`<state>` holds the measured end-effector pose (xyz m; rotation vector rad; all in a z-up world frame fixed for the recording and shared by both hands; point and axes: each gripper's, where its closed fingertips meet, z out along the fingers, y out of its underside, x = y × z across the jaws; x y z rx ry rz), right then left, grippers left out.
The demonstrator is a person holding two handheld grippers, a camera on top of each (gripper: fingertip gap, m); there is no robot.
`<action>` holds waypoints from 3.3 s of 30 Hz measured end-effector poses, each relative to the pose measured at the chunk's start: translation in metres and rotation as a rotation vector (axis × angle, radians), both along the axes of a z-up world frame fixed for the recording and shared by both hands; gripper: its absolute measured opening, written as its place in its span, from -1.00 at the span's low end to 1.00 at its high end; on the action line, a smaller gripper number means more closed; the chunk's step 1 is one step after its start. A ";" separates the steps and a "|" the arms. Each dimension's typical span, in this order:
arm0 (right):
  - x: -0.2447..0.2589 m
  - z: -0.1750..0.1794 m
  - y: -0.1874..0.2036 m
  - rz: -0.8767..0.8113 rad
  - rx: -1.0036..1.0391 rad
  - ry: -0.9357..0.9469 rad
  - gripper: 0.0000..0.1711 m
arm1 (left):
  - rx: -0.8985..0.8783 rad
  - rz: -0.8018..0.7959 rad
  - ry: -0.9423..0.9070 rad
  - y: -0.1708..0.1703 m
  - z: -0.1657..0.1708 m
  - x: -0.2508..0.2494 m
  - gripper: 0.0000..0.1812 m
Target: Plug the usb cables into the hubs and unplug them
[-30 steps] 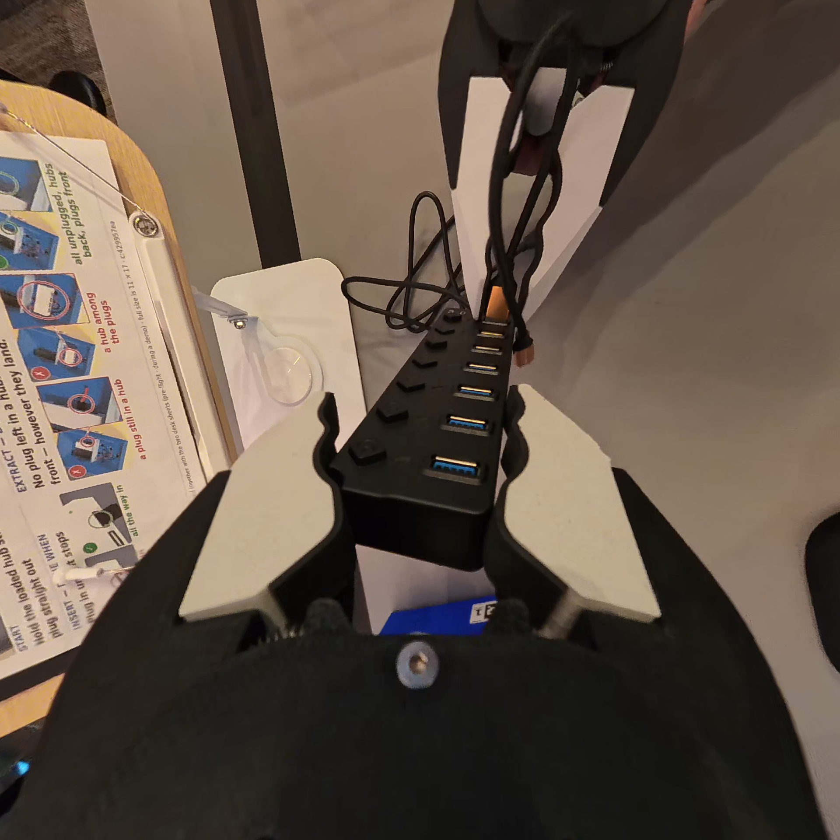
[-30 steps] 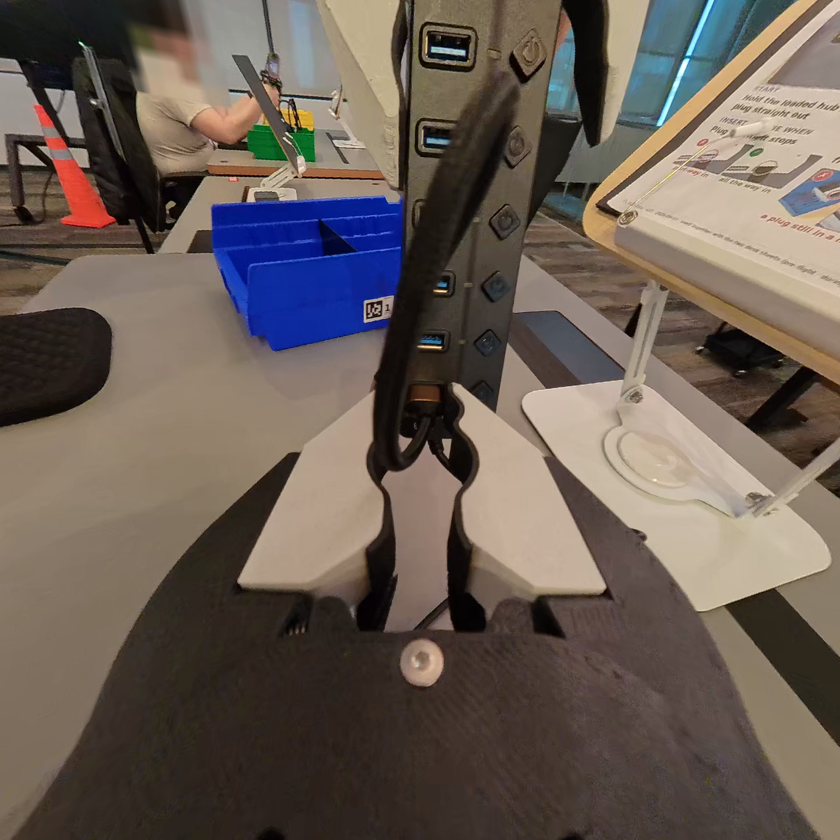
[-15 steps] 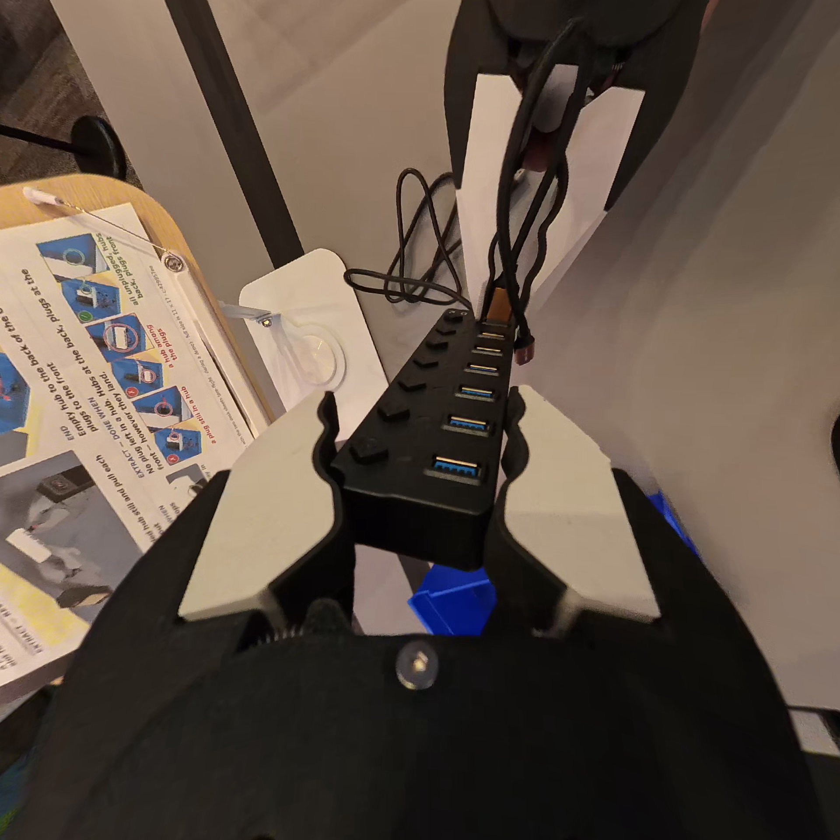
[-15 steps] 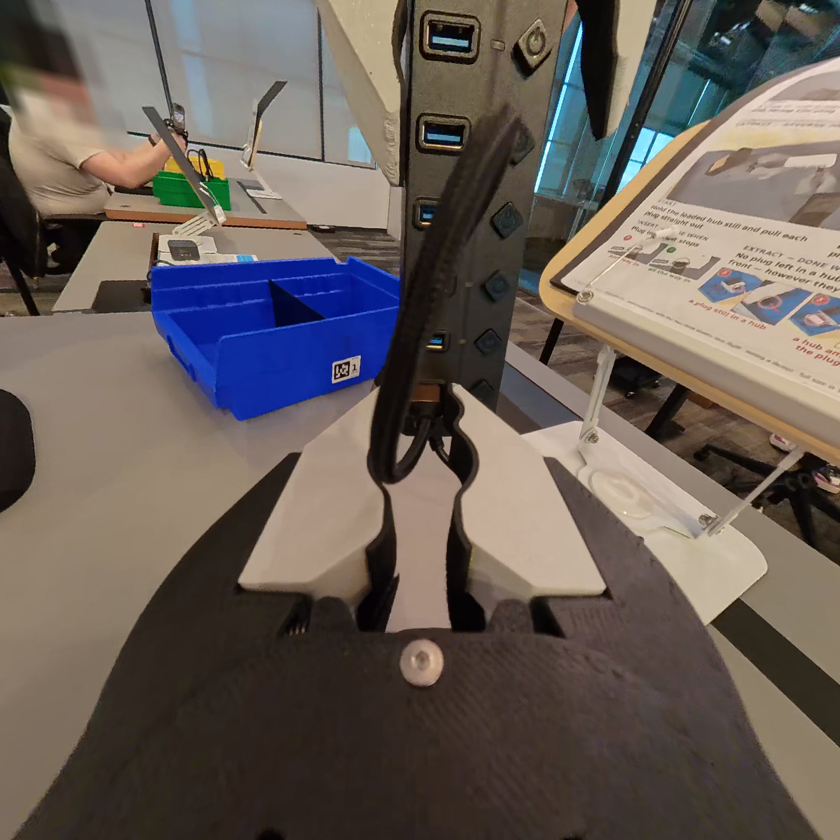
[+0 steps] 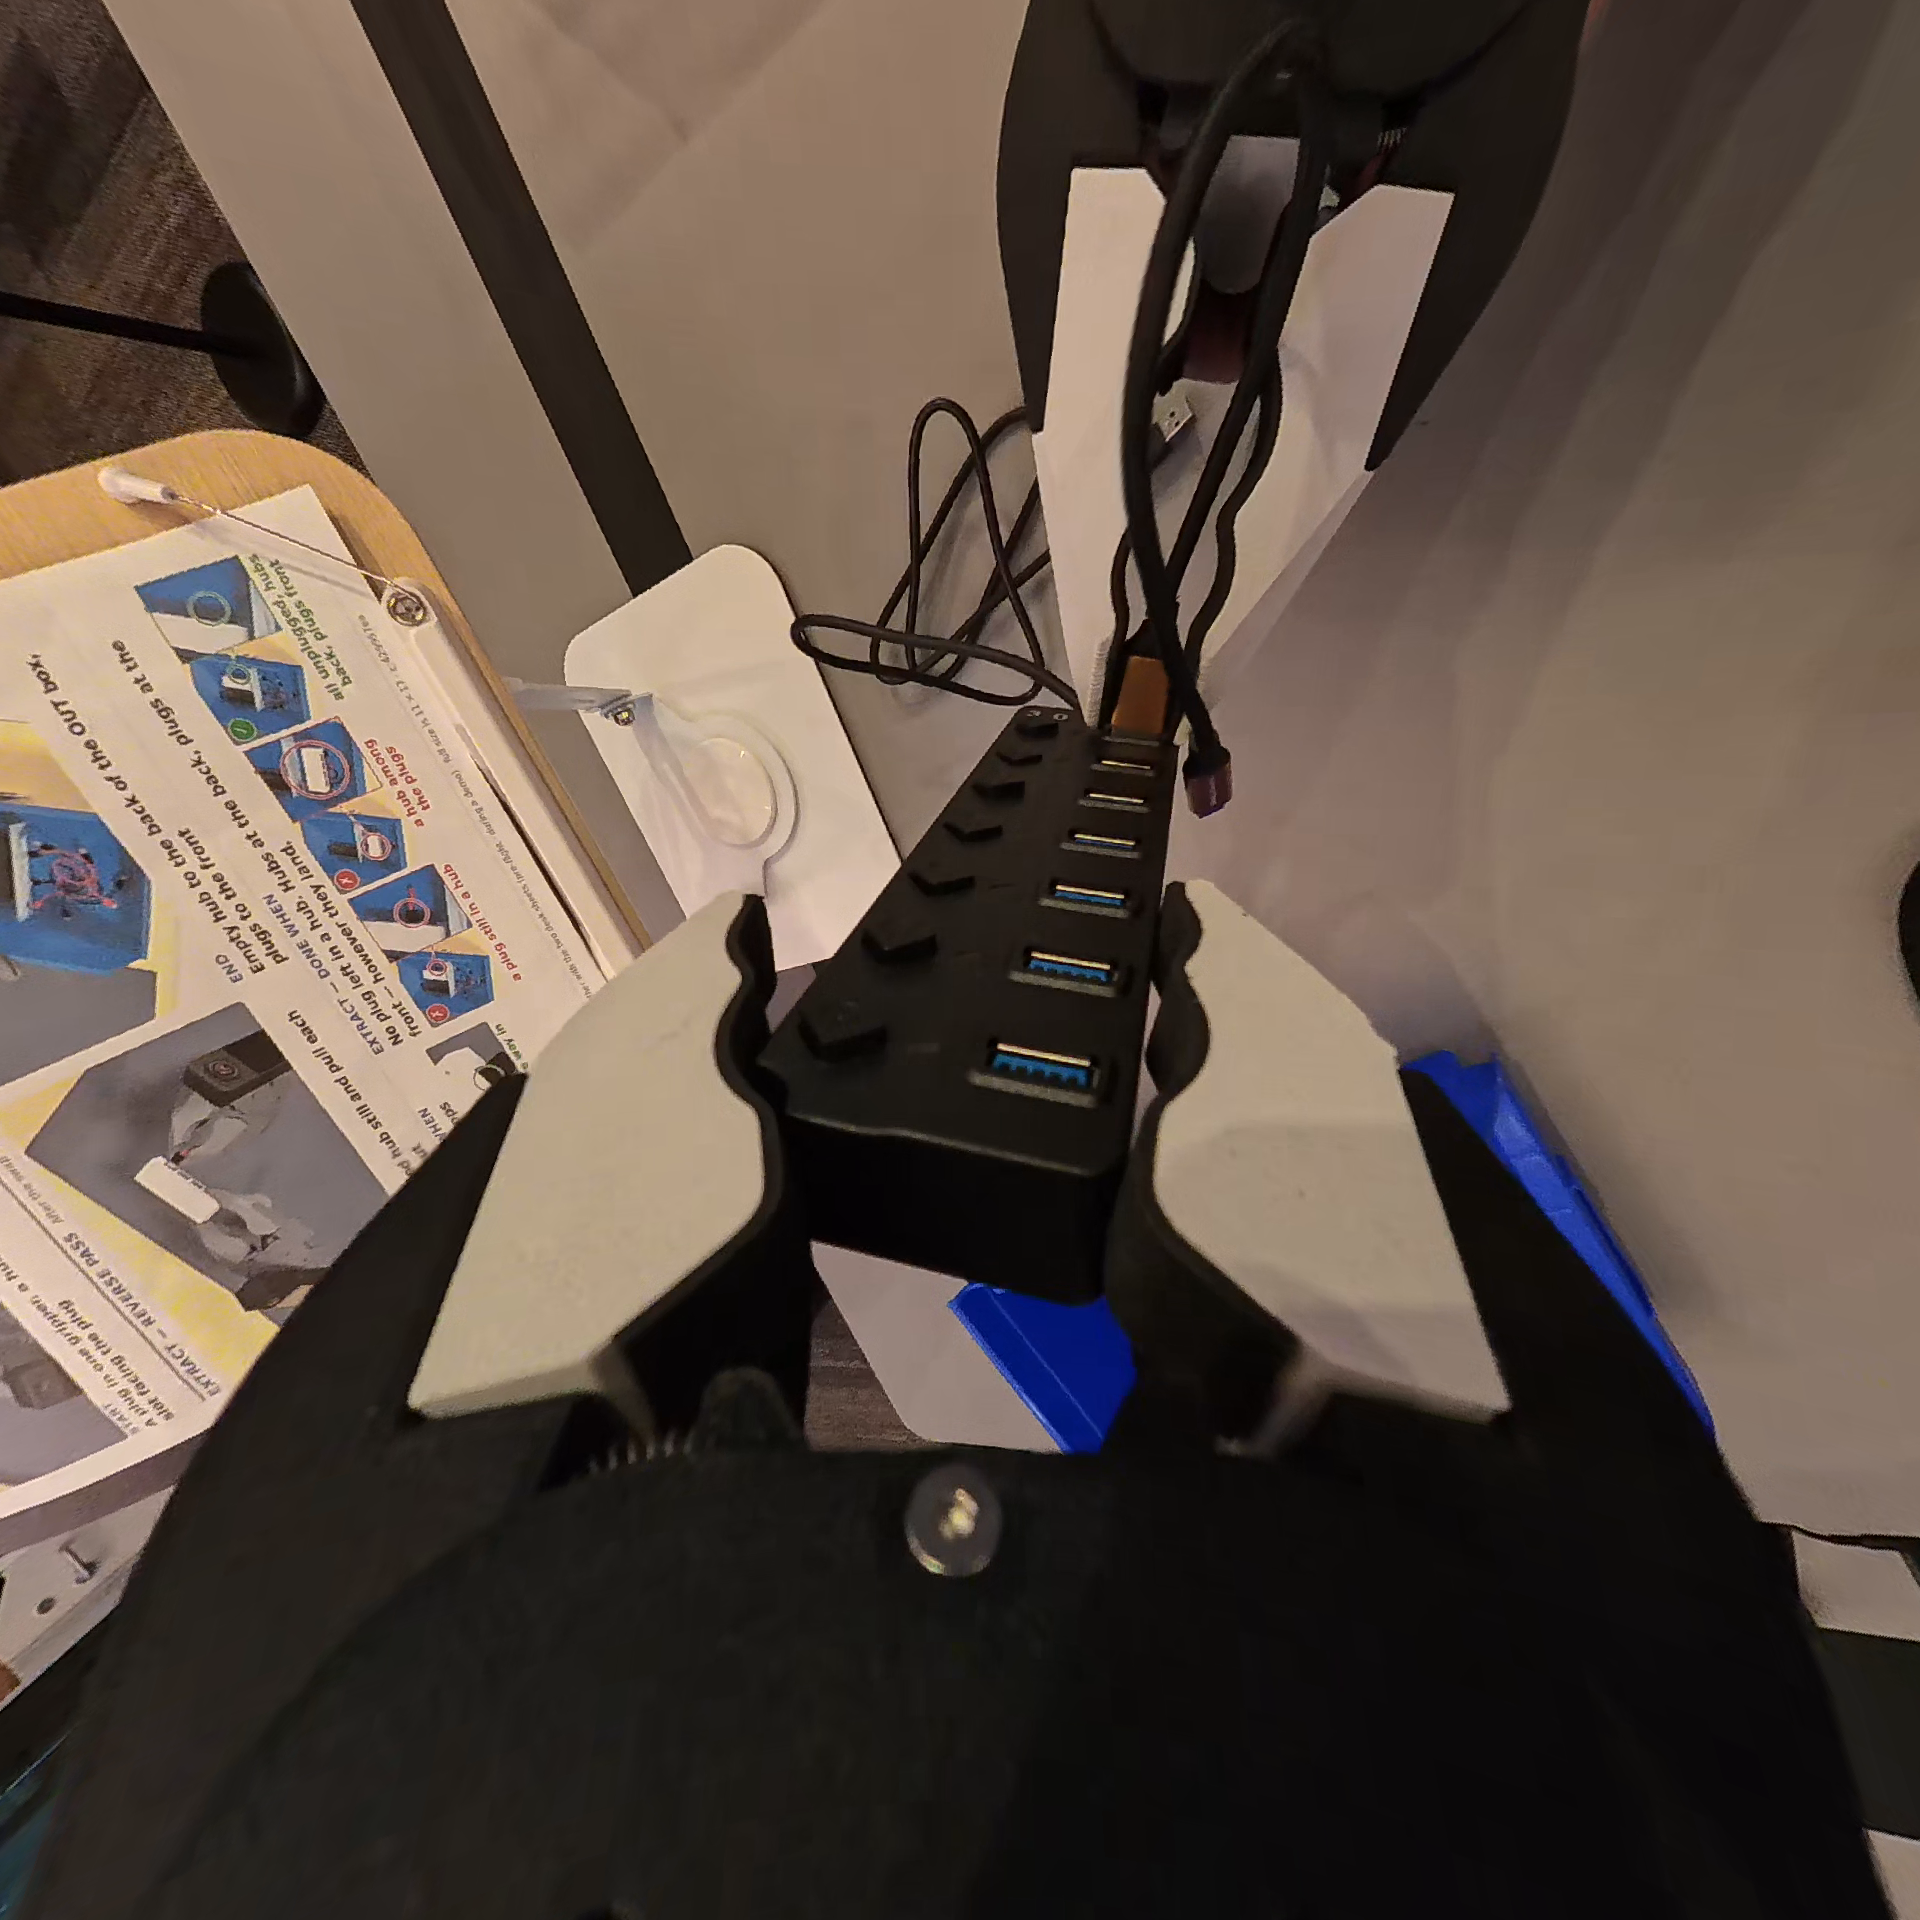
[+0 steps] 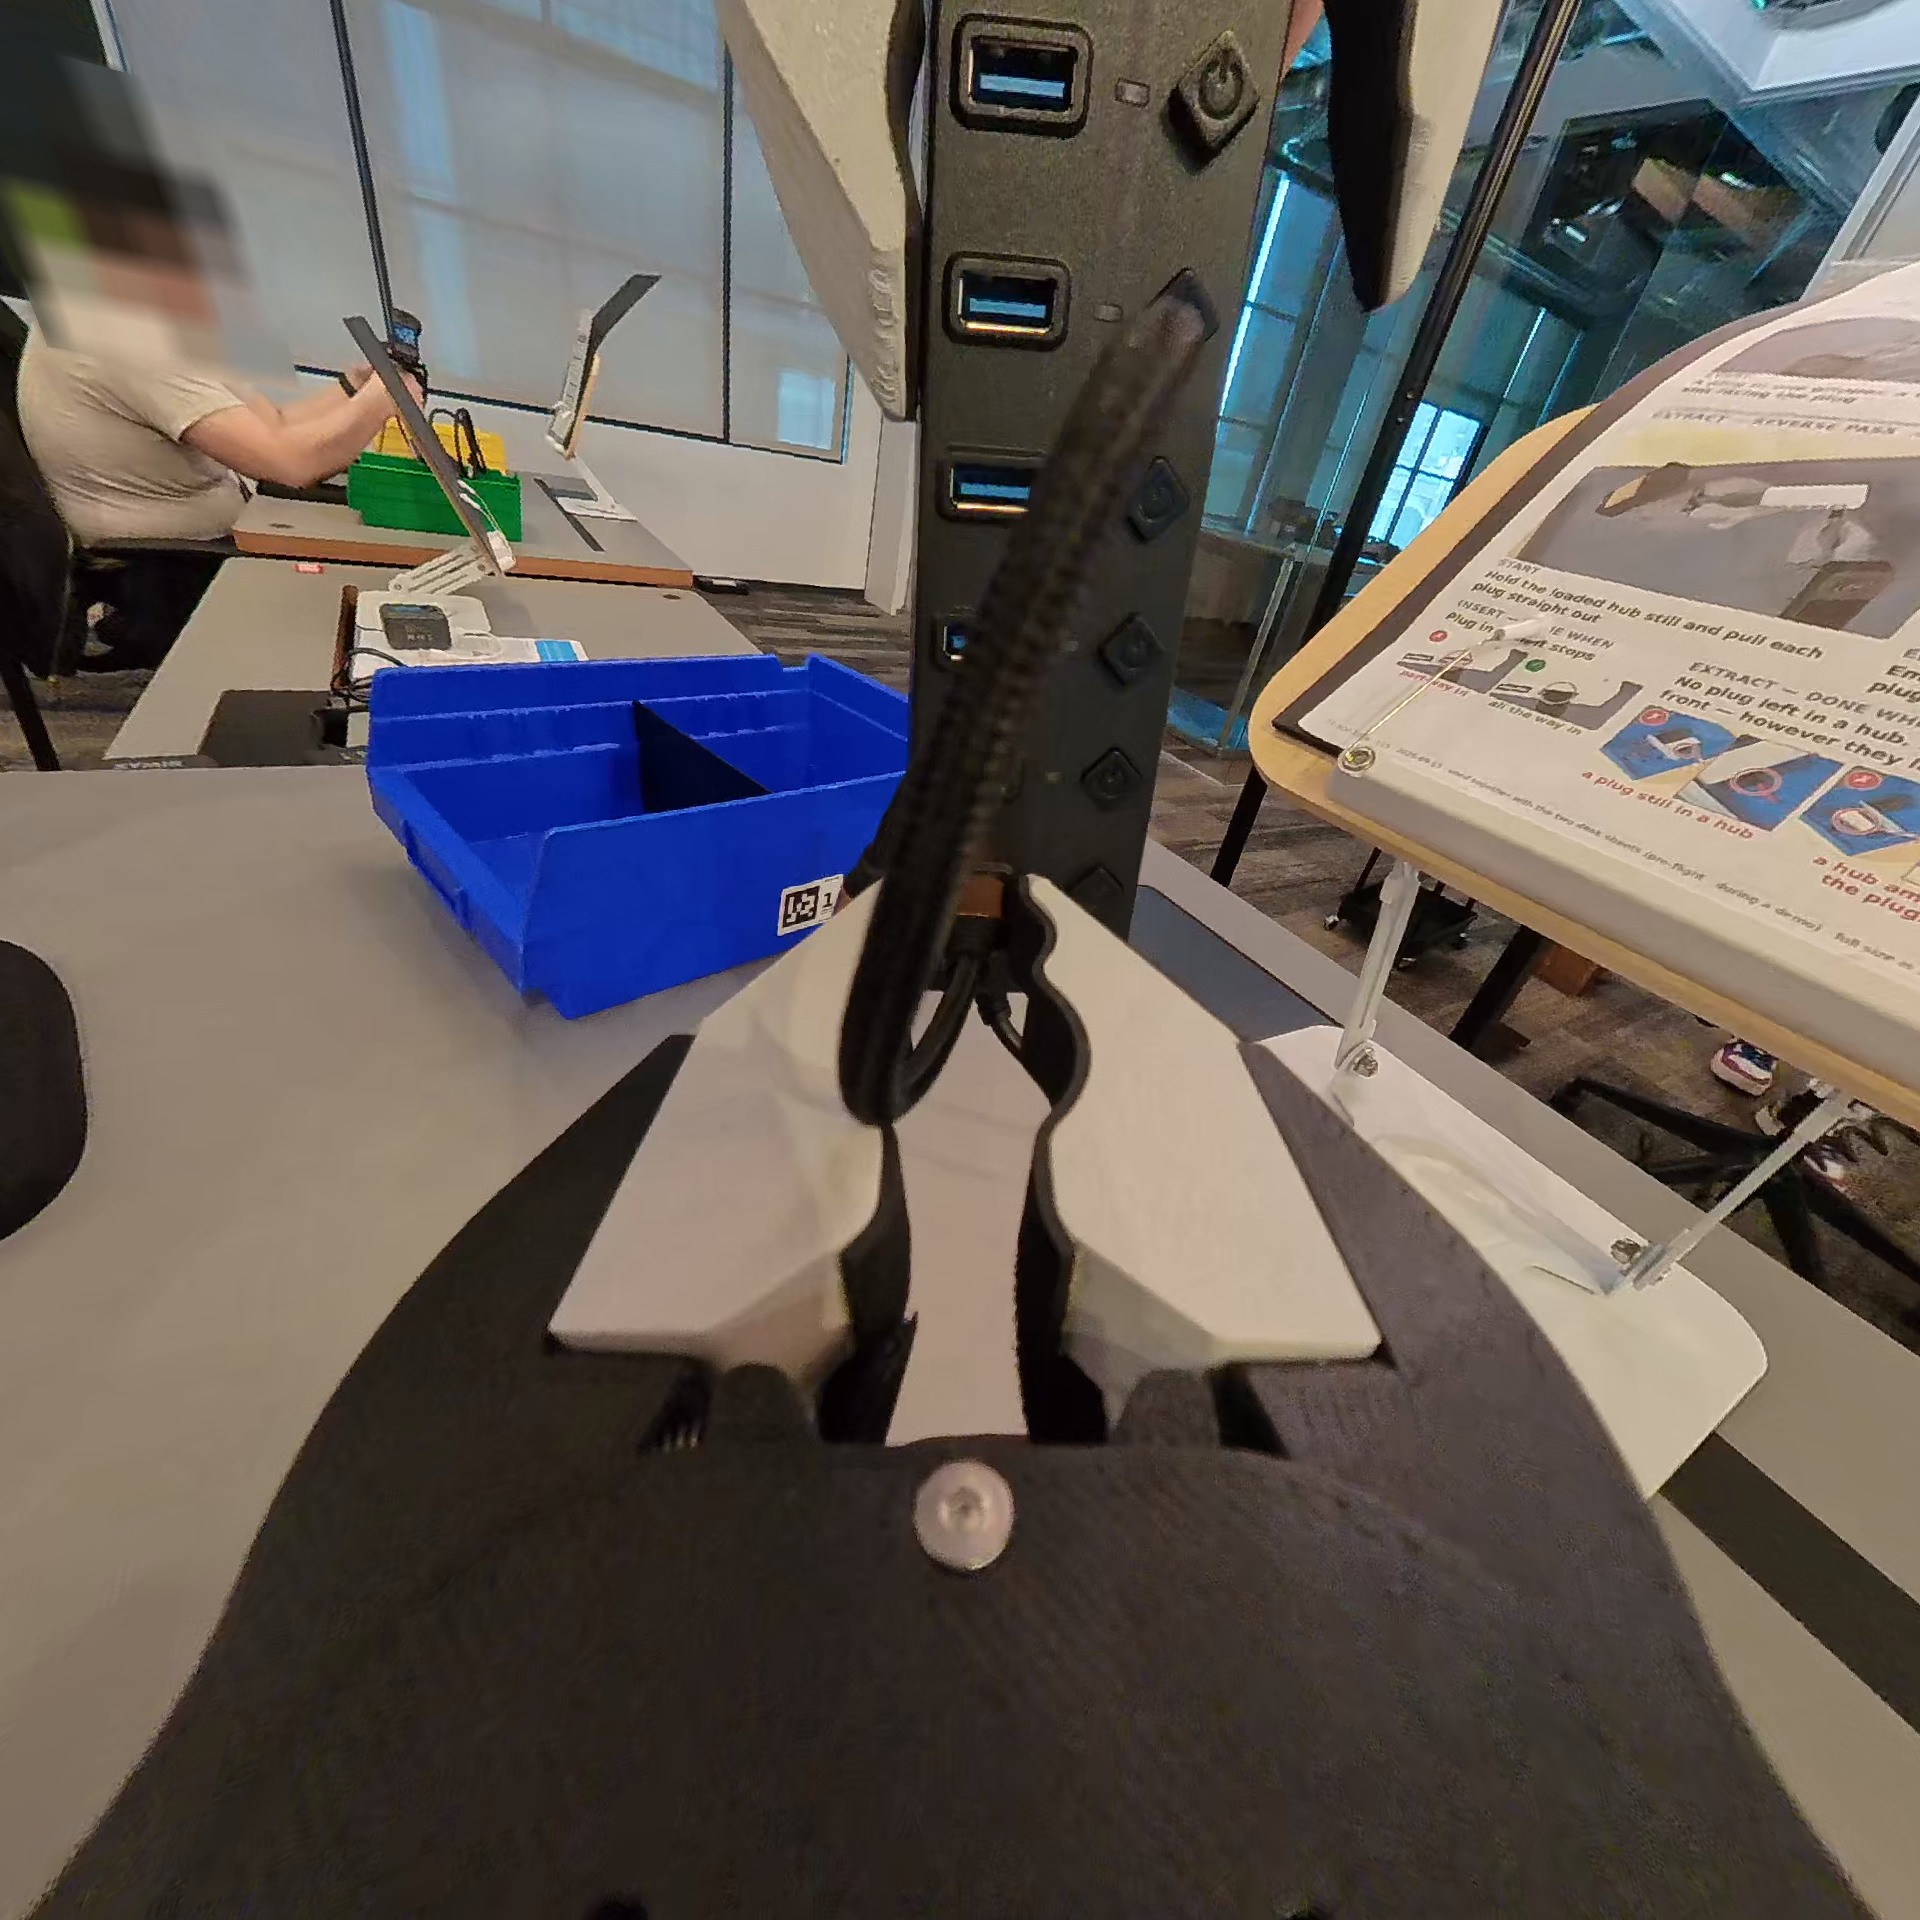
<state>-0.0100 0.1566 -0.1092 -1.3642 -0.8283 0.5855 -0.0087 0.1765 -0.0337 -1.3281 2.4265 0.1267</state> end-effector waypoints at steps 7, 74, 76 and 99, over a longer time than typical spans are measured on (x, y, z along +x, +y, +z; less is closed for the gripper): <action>0.000 0.005 -0.003 0.022 0.025 0.035 -0.84 | 0.018 0.000 0.015 -0.004 0.005 0.000 -0.21; -0.001 0.019 -0.014 0.059 0.052 0.097 -0.85 | -0.053 0.051 -0.034 -0.010 0.018 -0.006 -0.22; -0.001 0.020 -0.014 0.061 0.061 0.100 -0.86 | -0.055 0.051 -0.032 -0.011 0.018 -0.006 -0.22; 0.002 0.020 -0.014 0.062 0.038 0.080 -0.86 | -0.038 0.070 -0.064 -0.009 0.018 -0.012 -0.21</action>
